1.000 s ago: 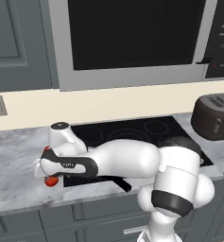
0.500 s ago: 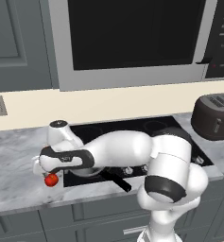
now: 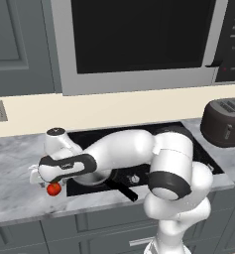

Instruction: Place the pan on the front left burner on the stove. Then place the tomato and the onion in the pan and turn on the front left burner.

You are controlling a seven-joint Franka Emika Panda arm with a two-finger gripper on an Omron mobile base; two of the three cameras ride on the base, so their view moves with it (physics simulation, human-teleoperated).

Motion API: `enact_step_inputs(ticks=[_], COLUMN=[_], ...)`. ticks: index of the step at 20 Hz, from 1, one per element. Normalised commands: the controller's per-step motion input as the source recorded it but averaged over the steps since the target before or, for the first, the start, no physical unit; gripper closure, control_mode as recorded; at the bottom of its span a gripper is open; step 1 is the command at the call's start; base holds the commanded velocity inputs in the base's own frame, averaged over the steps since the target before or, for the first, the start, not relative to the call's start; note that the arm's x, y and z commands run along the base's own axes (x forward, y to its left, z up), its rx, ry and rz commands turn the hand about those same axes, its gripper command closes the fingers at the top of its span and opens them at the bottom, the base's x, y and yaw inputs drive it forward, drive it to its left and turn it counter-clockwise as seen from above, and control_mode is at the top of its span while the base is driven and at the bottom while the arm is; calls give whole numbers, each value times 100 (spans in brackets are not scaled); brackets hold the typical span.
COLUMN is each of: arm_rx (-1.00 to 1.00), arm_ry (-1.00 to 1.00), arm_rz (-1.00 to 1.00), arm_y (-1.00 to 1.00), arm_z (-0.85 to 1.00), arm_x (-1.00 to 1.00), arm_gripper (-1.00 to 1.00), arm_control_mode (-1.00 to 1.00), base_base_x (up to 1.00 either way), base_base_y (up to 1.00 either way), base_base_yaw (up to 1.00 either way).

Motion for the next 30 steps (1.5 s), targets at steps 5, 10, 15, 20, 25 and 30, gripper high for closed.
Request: enact_step_inputs(ticks=[5,10,15,20,25,30], arm_rx=[0,0,0,0,0,0], arm_ry=[0,0,0,0,0,0], arm_rz=[0,0,0,0,0,0], arm_y=[4,0,0,0,0,0], arm_z=[0,-2,-11,-15,0,-2], arm_x=[3,0,0,0,0,0], arm_gripper=[-100,-100,-100,-100,-100,-100], arm_control_mode=[-100,-100,-100,-100,-100,-100], base_base_x=[0,0,0,0,0,0], base_base_y=[0,0,0,0,0,0], base_base_yaw=[0,0,0,0,0,0])
